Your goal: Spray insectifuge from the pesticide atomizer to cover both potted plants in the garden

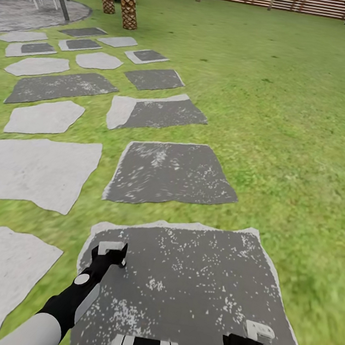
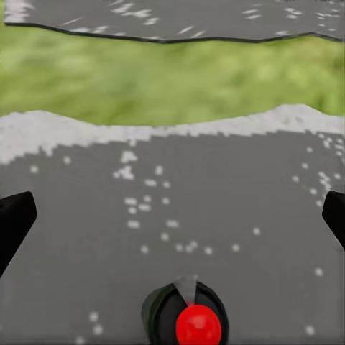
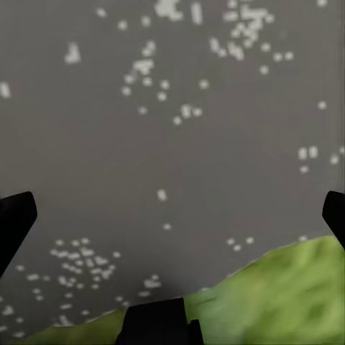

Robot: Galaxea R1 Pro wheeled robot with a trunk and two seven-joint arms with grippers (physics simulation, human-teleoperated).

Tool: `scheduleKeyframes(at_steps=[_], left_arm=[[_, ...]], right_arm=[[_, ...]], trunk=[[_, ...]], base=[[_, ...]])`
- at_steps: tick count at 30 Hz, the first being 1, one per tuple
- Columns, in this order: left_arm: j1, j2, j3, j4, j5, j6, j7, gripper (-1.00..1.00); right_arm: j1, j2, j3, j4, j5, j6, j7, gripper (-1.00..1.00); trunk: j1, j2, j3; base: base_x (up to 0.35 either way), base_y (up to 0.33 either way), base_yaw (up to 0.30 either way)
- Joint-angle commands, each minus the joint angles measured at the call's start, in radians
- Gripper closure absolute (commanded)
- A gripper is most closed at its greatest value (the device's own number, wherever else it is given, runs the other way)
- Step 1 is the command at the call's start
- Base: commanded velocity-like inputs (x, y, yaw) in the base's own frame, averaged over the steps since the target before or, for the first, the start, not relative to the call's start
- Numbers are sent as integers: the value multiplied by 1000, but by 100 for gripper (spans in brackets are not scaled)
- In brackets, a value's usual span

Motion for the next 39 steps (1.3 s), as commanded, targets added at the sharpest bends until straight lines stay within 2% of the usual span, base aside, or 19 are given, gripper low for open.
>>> scheduleKeyframes(at_steps=[1, 39], left_arm=[[0, 0, -1, 1, 9, -4, 0, -100], [0, 0, 0, 0, 9, -5, 0, -100]], right_arm=[[0, 0, -1, -1, 1, 5, 1, -100], [0, 0, 0, -1, 1, 5, 1, -100]], trunk=[[0, 0, -1], [0, 0, -1]], base=[[-17, 0, 0], [-15, 0, -6]])
